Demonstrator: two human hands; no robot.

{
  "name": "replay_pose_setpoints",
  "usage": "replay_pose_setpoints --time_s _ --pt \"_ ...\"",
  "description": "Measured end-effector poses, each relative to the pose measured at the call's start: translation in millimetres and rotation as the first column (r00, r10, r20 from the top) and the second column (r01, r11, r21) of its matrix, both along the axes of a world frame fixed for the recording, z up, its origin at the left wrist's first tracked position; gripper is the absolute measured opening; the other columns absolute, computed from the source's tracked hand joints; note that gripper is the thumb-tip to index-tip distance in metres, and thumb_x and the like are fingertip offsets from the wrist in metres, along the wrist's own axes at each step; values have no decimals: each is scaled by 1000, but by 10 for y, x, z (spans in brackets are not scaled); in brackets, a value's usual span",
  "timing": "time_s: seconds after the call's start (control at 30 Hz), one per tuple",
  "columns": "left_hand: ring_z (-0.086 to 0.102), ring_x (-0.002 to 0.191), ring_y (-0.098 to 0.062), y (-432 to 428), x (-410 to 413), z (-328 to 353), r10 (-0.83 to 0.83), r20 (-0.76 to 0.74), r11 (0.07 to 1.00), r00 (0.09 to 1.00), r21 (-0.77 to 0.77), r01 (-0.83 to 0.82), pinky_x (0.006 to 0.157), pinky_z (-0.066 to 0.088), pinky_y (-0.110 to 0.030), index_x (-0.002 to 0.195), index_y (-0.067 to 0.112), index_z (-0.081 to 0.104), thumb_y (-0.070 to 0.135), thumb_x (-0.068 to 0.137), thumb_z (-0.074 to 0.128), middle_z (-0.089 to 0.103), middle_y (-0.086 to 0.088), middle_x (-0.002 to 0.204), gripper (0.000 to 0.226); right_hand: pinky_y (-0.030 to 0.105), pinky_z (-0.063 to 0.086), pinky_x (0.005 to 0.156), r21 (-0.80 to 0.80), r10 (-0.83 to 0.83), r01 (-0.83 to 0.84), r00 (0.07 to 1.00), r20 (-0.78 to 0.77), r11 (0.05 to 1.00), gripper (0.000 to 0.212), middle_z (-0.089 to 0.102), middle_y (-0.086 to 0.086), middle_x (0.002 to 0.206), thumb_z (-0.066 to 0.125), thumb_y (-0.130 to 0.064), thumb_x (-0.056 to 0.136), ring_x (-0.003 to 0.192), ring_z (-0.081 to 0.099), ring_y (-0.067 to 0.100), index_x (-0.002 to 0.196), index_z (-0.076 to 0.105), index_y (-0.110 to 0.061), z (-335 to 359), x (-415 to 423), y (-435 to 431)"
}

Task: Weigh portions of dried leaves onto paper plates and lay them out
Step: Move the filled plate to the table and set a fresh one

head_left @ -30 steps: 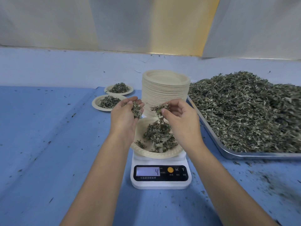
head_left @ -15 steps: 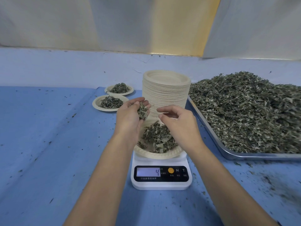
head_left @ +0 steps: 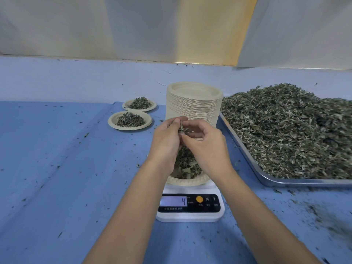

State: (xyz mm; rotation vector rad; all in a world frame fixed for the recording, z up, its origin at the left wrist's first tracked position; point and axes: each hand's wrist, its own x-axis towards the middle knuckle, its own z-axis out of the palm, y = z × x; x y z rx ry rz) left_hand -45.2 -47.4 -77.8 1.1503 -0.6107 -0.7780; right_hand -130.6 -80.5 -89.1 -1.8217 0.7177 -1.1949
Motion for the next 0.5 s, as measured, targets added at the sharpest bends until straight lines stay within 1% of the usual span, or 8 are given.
replay_pose_setpoints --time_s 0.07,0.1,0.23,0.33,0.4,0.43,0.5 --pt "64 103 -25 1 0 -6 0 20 1000 1000 6 0 94 50 -38 93 15 64 14 100 39 67 -10 103 27 8 48 66 -2 -26 26 1000 5 1000 17 68 -16 84 74 -12 80 76 63 0 92 69 -23 -1 -4 -10" --pt "64 103 -25 4 2 -6 3 24 1000 1000 5 -3 95 50 -38 91 15 64 13 100 39 67 -9 102 27 9 49 66 2 -32 32 999 8 999 15 69 -14 82 74 -12 80 75 64 0 91 70 -22 -1 -7 -13" --pt "62 106 -22 7 6 -1 32 22 999 999 -3 -32 97 48 -36 89 16 64 13 100 40 66 -7 104 27 21 56 74 49 -11 9 999 49 999 14 72 -8 79 75 -10 79 76 68 7 86 70 -21 0 -13 -30" --pt "61 107 -21 3 17 -7 95 -10 995 995 -18 -95 99 46 -38 91 16 64 13 100 41 68 -4 101 25 25 57 76 62 -14 10 998 63 998 16 71 -7 77 76 -10 79 77 69 9 82 69 -24 0 -20 -50" --pt "63 102 -17 6 47 -7 139 -40 989 989 -43 -141 93 48 -33 95 14 63 13 100 40 69 -1 96 23 29 57 78 76 -23 16 996 88 997 17 71 -6 77 75 -9 79 78 69 11 82 69 -24 4 -32 -75" --pt "64 96 -15 10 69 -4 147 -67 987 987 -61 -151 87 50 -29 97 12 62 12 101 39 69 -2 96 23 29 57 79 82 -32 23 994 101 996 17 70 -6 78 75 -8 80 78 68 11 82 68 -24 6 -39 -90" --pt "63 82 -10 19 110 9 142 -139 983 980 -98 -156 73 52 -20 103 7 60 11 102 37 68 -6 98 23 26 55 78 76 -56 48 993 106 996 17 69 -7 78 74 -8 81 76 66 7 83 68 -24 14 -52 -114"
